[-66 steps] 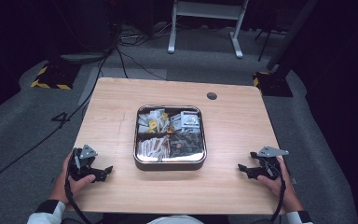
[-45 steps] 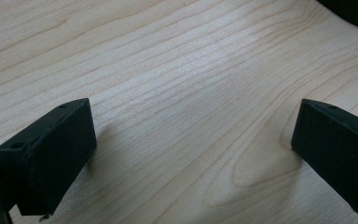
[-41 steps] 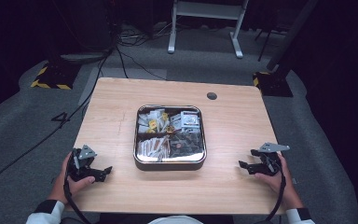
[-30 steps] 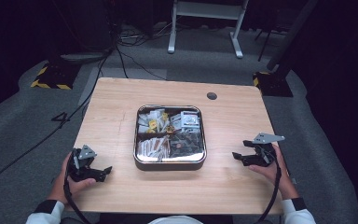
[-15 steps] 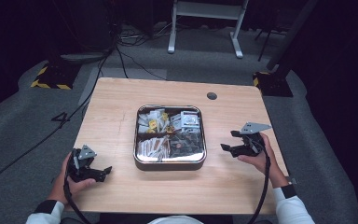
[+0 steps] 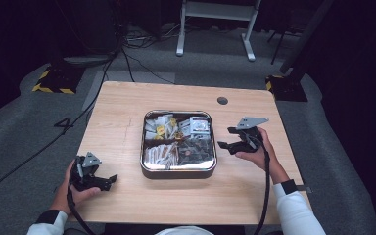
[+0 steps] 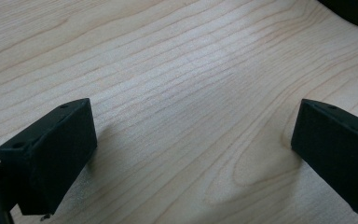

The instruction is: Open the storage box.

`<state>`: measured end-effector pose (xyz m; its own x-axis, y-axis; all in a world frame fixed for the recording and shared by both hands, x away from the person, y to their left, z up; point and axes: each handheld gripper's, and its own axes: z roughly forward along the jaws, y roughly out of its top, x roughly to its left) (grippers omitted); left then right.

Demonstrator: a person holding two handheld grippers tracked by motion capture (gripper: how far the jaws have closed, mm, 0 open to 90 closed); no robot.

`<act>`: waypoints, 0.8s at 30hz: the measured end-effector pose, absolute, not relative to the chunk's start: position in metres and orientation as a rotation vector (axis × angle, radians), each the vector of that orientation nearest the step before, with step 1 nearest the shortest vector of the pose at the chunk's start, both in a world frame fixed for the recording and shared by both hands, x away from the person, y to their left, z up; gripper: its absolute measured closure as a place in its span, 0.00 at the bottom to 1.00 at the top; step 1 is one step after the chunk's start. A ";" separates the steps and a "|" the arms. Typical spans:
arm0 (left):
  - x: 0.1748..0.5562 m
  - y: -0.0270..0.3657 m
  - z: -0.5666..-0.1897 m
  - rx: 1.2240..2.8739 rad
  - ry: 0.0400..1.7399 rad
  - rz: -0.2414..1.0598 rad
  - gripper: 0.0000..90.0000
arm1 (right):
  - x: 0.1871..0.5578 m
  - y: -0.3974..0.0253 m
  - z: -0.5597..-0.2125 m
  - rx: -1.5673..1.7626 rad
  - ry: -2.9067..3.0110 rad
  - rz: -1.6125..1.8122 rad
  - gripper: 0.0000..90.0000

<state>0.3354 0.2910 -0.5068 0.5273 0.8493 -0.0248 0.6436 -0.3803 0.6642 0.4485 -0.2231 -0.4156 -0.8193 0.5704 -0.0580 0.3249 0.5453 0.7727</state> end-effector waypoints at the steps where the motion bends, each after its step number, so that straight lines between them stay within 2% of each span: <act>1: 0.335 0.291 -0.507 2.145 1.206 0.428 0.00 | 0.448 -0.223 -0.416 0.742 2.482 1.149 0.30; 24: 0.335 0.291 -0.507 2.147 1.206 0.426 0.00 | 0.471 -0.133 -0.426 0.592 2.591 1.123 0.32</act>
